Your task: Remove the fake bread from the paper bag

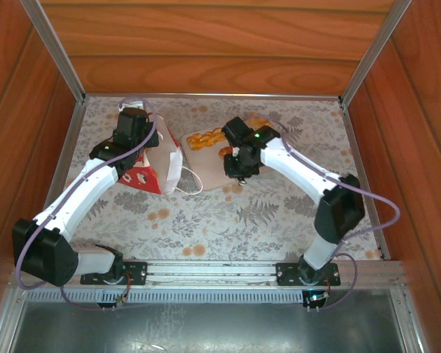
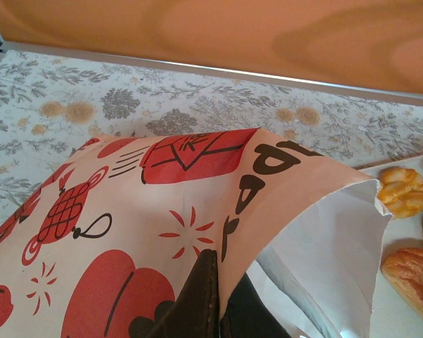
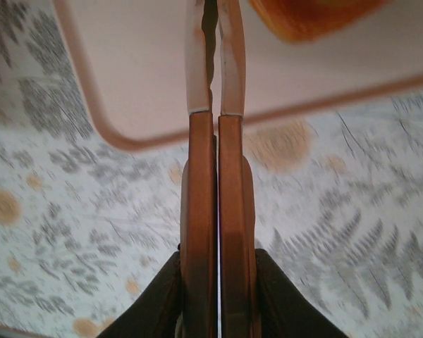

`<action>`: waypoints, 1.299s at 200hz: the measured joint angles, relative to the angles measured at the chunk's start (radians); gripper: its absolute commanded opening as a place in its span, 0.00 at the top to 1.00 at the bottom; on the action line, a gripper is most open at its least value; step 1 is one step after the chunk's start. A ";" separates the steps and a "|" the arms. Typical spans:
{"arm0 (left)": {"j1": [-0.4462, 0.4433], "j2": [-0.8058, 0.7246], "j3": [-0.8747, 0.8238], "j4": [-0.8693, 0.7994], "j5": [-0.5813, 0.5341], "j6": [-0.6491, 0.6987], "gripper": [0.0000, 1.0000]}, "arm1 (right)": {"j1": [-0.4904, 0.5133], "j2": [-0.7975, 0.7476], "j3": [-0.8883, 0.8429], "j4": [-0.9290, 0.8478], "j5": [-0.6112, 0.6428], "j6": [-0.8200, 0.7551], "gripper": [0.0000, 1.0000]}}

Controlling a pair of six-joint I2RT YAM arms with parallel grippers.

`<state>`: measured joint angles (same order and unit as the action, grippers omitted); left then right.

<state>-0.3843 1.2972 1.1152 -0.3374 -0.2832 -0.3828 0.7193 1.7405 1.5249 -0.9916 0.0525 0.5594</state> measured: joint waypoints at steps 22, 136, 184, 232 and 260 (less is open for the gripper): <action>0.000 0.000 0.000 0.000 0.000 0.000 1.00 | 0.000 0.109 0.102 0.010 0.007 -0.001 0.89; 0.000 0.000 0.000 0.000 0.000 0.000 1.00 | -0.034 0.312 0.232 0.039 0.034 0.000 0.90; 0.000 0.006 0.000 0.000 0.000 0.000 1.00 | -0.039 0.264 0.154 0.066 0.032 0.005 0.90; 0.000 0.011 0.000 0.000 0.000 0.000 1.00 | -0.039 0.200 0.094 0.057 0.027 0.014 0.90; 0.000 0.011 0.000 0.000 0.000 0.000 1.00 | -0.039 0.177 0.064 0.056 0.024 0.017 0.90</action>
<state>-0.3843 1.3079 1.1152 -0.3374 -0.2829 -0.3824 0.6804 1.9171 1.5887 -0.9360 0.0765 0.5762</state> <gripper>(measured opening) 0.051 0.239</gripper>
